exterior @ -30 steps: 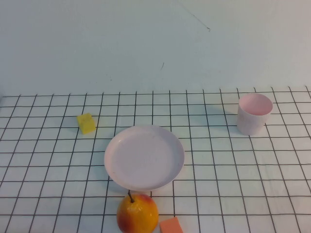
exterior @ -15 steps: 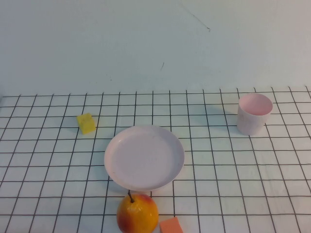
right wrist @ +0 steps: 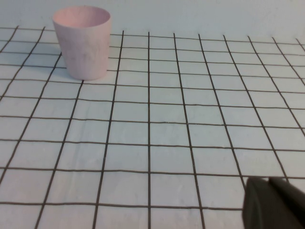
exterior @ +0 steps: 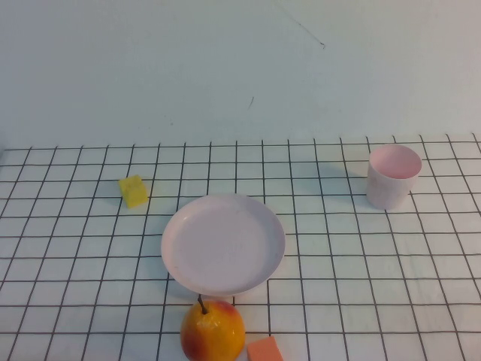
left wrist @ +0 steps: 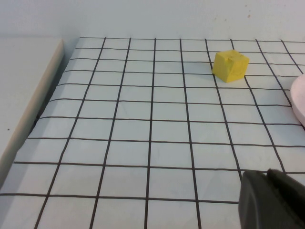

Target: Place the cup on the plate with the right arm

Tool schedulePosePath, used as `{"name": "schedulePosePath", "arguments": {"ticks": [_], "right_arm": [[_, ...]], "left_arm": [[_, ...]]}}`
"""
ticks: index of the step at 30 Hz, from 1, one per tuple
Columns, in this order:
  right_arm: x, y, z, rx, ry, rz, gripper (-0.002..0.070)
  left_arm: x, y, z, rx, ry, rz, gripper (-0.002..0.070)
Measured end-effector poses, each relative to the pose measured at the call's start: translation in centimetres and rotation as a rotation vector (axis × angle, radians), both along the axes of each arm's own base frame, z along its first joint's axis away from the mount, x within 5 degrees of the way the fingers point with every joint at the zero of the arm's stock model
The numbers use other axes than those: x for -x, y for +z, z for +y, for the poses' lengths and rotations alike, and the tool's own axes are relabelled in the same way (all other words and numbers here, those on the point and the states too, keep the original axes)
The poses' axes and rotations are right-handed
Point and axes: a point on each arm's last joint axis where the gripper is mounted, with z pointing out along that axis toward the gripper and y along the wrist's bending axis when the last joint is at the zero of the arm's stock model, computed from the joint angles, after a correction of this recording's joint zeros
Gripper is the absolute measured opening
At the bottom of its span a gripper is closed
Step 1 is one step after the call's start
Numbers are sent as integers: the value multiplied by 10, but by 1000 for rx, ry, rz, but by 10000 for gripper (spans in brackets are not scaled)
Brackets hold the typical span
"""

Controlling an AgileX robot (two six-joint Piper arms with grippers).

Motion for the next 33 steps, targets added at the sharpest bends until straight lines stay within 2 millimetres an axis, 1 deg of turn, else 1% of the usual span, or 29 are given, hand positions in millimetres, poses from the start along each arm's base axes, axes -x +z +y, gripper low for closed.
{"name": "schedulePosePath", "arguments": {"ticks": [19, 25, 33], "right_arm": [[-1, 1, 0, 1, 0, -17, -2], [-3, 11, 0, 7, -2, -130, -2], [-6, 33, -1, 31, -4, -365, -2]], "left_arm": [[0, 0, 0, 0, 0, 0, -3], [0, 0, 0, 0, 0, 0, -3], [0, 0, 0, 0, 0, 0, -3]]}}
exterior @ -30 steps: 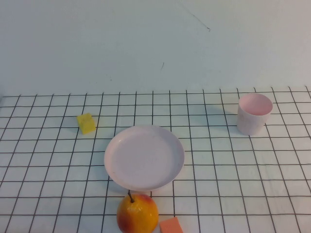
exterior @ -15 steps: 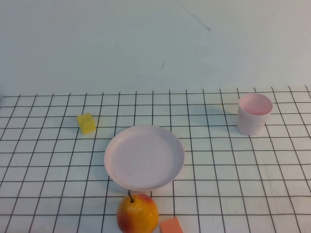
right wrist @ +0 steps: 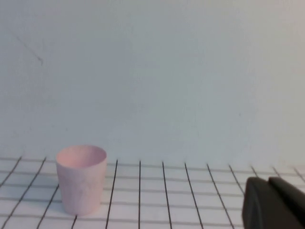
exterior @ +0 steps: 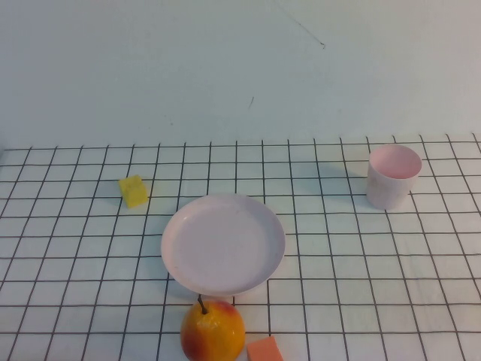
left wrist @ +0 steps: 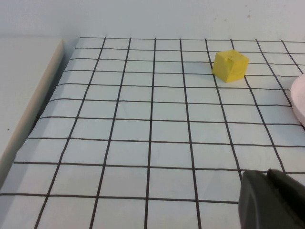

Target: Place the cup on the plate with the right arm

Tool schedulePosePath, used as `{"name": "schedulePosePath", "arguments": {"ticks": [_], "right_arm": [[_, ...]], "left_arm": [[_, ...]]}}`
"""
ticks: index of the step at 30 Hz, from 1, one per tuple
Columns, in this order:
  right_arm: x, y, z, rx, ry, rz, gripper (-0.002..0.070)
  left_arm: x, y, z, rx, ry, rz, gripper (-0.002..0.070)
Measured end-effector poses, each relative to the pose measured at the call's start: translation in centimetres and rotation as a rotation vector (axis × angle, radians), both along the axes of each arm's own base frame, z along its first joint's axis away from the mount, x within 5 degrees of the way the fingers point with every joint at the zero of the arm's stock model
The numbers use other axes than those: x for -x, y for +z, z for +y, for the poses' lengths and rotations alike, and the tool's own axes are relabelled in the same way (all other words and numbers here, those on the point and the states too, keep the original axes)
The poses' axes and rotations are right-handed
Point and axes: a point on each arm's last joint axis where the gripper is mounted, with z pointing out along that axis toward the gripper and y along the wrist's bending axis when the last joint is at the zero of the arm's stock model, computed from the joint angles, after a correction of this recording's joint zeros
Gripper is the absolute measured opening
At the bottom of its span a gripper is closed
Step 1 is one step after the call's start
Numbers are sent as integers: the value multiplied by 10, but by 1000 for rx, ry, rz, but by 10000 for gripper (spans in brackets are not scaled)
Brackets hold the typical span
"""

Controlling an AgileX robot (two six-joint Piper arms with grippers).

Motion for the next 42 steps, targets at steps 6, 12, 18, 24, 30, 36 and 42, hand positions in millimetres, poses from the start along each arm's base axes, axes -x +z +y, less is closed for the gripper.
{"name": "schedulePosePath", "arguments": {"ticks": [6, 12, 18, 24, 30, 36, 42], "right_arm": [[3, 20, 0, 10, 0, -227, -2], [12, 43, 0, -11, 1, -497, -2], [18, 53, -1, -17, 0, -627, -2], [21, 82, 0, -25, 6, -514, -2], [25, 142, 2, -35, 11, -321, -2], [-3, 196, 3, -24, 38, 13, -2], [-69, 222, 14, 110, 220, 353, -2]], "left_arm": [[0, 0, 0, 0, 0, 0, -3], [0, 0, 0, 0, 0, 0, -3], [0, 0, 0, 0, 0, 0, -3], [0, 0, 0, 0, 0, 0, -3], [0, 0, 0, 0, 0, 0, -3], [0, 0, 0, 0, 0, 0, -3], [0, 0, 0, 0, 0, 0, -3]]}}
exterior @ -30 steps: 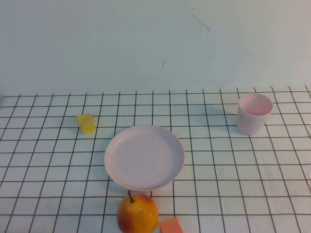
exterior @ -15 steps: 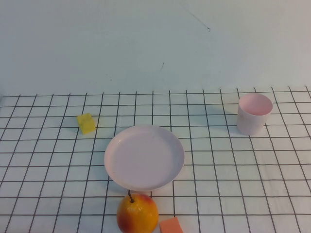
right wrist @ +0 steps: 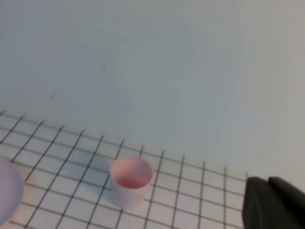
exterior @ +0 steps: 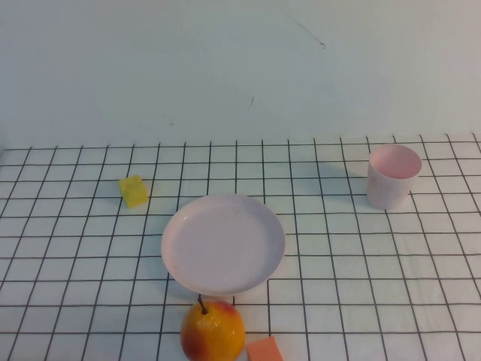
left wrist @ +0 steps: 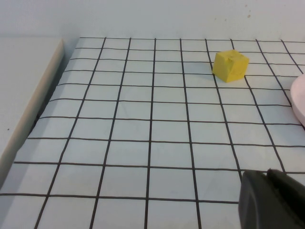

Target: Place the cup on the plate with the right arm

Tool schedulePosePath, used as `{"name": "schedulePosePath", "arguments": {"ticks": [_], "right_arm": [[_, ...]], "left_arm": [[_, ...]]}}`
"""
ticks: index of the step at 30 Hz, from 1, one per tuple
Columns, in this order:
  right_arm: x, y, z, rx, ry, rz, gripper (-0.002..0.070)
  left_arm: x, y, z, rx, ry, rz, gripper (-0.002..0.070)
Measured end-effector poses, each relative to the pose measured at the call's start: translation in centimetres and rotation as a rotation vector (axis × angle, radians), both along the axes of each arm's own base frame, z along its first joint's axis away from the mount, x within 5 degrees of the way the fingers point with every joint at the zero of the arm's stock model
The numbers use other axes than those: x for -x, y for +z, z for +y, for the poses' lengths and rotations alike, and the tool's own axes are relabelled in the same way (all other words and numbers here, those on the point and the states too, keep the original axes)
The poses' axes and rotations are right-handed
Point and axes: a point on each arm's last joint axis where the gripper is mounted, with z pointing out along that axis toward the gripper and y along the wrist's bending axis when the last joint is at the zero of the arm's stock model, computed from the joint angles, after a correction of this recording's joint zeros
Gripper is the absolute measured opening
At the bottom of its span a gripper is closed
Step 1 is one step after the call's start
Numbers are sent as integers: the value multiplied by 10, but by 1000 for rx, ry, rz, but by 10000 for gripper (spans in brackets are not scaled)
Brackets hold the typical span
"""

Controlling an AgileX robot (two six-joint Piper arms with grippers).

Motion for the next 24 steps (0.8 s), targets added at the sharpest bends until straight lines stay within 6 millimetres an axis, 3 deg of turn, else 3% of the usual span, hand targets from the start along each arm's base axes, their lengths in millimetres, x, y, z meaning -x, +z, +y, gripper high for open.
{"name": "schedulePosePath", "arguments": {"ticks": [3, 5, 7, 11, 13, 17, 24], "right_arm": [[-46, -3, 4, -22, 69, 127, 7], [-74, -8, 5, -13, 108, 186, 50], [-101, -16, 5, 12, 147, 248, 139], [-152, -38, 5, 1, 193, 354, 402], [-175, -54, 5, -15, 213, 416, 475], [-216, -87, 5, -24, 247, 537, 526], [-275, -140, 8, -35, 277, 654, 538]], "left_arm": [[0, 0, 0, 0, 0, 0, -3], [0, 0, 0, 0, 0, 0, -3], [0, 0, 0, 0, 0, 0, -3], [0, 0, 0, 0, 0, 0, -3], [0, 0, 0, 0, 0, 0, -3], [0, 0, 0, 0, 0, 0, -3], [0, 0, 0, 0, 0, 0, -3]]}}
